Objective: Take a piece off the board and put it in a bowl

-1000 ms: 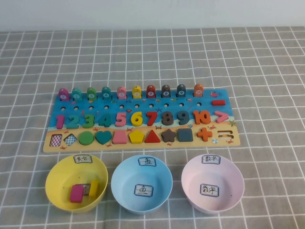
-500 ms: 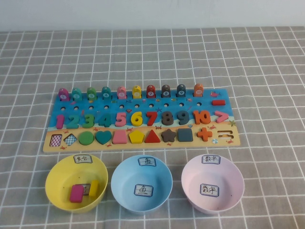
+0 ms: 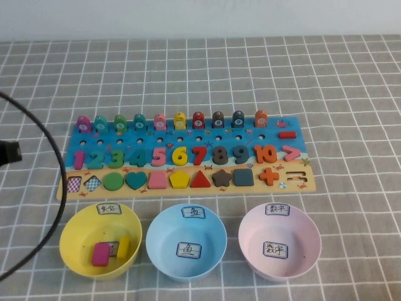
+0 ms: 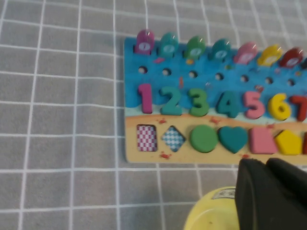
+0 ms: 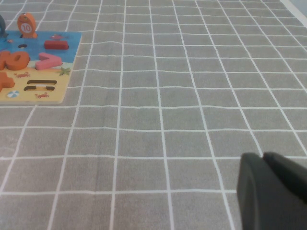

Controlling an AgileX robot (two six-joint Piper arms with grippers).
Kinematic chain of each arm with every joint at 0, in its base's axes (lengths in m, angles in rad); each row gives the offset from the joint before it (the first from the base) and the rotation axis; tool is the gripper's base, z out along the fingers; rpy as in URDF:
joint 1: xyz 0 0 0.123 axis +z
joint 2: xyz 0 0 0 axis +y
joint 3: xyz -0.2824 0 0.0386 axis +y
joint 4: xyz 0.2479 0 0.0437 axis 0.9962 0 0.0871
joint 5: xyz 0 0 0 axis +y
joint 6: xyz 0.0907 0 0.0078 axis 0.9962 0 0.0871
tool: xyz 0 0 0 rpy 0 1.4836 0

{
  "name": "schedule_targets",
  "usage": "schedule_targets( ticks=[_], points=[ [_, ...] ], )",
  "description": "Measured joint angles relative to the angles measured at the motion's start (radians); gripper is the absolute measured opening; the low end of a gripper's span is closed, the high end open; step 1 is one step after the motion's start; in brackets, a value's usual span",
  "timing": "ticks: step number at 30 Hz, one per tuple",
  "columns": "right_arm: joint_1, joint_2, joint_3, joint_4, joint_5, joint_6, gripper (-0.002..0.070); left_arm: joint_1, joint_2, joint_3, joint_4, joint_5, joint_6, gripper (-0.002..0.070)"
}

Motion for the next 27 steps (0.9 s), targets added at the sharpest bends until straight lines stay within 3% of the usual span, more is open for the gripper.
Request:
schedule_targets(
  ticks=[21,27],
  points=[
    [0.0,0.0,0.0,0.0,0.0,0.0,-0.0017,0.005,0.746,-0.641,0.049,0.297,0.02,-0.0001],
    [0.0,0.0,0.0,0.0,0.0,0.0,-0.0017,-0.067,0.905,-0.852,0.161,0.405,-0.028,-0.0001]
  ],
)
